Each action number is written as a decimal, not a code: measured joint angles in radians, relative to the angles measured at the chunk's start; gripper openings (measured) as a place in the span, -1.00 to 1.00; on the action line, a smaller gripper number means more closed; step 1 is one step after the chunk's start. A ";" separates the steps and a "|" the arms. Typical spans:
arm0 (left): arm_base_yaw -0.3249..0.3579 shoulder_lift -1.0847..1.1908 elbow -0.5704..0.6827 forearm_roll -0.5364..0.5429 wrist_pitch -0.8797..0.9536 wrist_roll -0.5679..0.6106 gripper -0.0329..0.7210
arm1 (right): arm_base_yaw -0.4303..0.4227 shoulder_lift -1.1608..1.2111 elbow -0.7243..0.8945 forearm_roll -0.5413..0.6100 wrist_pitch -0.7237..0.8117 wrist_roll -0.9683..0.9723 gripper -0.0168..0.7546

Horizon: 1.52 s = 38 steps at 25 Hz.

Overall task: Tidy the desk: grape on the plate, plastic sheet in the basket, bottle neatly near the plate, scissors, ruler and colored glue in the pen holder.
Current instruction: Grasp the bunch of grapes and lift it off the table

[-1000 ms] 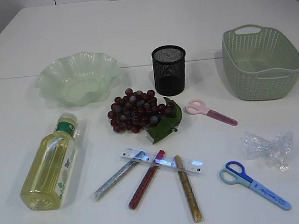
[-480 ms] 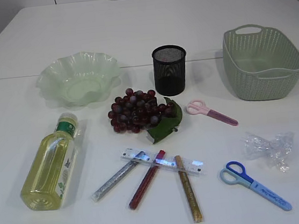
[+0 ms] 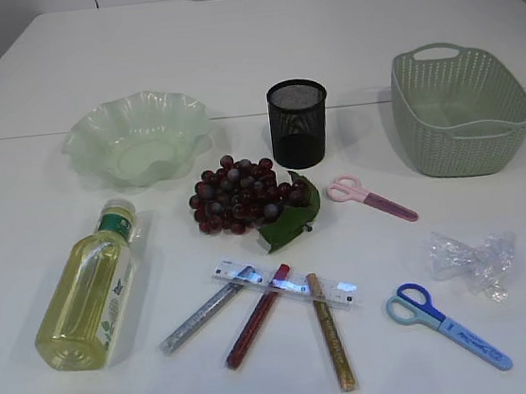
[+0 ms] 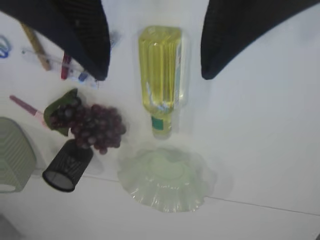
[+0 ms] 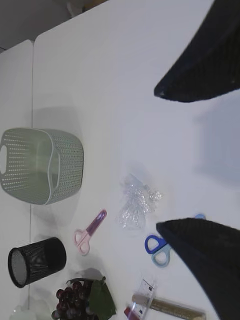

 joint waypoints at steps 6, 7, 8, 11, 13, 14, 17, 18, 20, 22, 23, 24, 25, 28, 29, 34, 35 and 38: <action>0.000 0.274 -0.024 -0.077 -0.242 0.000 0.11 | 0.000 0.218 -0.049 0.021 -0.124 0.012 0.51; 0.000 0.326 -0.037 -0.083 -0.252 0.000 0.11 | 0.000 0.258 -0.062 0.028 -0.143 0.014 0.51; 0.000 0.377 -0.057 -0.084 -0.256 0.000 0.10 | 0.000 0.300 -0.077 0.036 -0.158 0.016 0.51; 0.000 0.519 -0.140 -0.089 -0.256 0.000 0.10 | 0.000 0.425 -0.146 0.052 -0.165 0.016 0.51; 0.000 0.618 -0.224 -0.095 -0.240 0.000 0.11 | 0.000 0.499 -0.190 0.056 -0.165 0.016 0.51; 0.000 0.674 -0.264 -0.105 -0.222 0.000 0.11 | 0.000 0.536 -0.211 0.056 -0.165 0.016 0.51; -0.002 0.837 -0.420 -0.153 -0.128 0.002 0.11 | 0.000 0.623 -0.261 0.058 -0.165 0.017 0.50; -0.008 0.893 -0.478 -0.168 -0.092 0.006 0.11 | 0.000 0.647 -0.273 0.058 -0.165 0.017 0.50; -0.034 0.990 -0.593 -0.180 -0.038 0.018 0.11 | 0.000 0.687 -0.284 0.058 -0.165 0.017 0.50; -0.074 1.079 -0.688 -0.179 -0.010 0.022 0.11 | 0.000 0.725 -0.286 0.058 -0.165 0.014 0.50; -0.099 1.113 -0.736 -0.179 -0.006 0.024 0.11 | 0.000 0.745 -0.286 0.058 -0.161 0.014 0.50; -0.124 1.151 -0.773 -0.177 -0.003 0.024 0.11 | 0.000 0.763 -0.286 0.058 -0.157 0.012 0.51; -0.149 1.189 -0.815 -0.173 -0.003 0.024 0.11 | 0.000 0.778 -0.286 0.058 -0.152 0.010 0.51; -0.220 1.293 -0.916 -0.169 -0.003 0.024 0.11 | 0.000 0.806 -0.286 0.058 -0.148 0.000 0.51; -0.241 1.329 -0.947 -0.169 -0.003 0.024 0.11 | 0.000 0.810 -0.286 0.060 -0.148 0.000 0.50; -0.344 1.497 -1.070 -0.157 -0.011 -0.054 0.11 | 0.000 0.816 -0.286 0.060 -0.165 0.000 0.50; -0.358 1.530 -1.085 -0.152 -0.016 -0.086 0.11 | 0.000 0.816 -0.286 0.060 -0.167 0.000 0.50; -0.384 1.609 -1.115 -0.149 -0.042 -0.210 0.11 | 0.000 0.816 -0.286 0.060 -0.167 0.000 0.50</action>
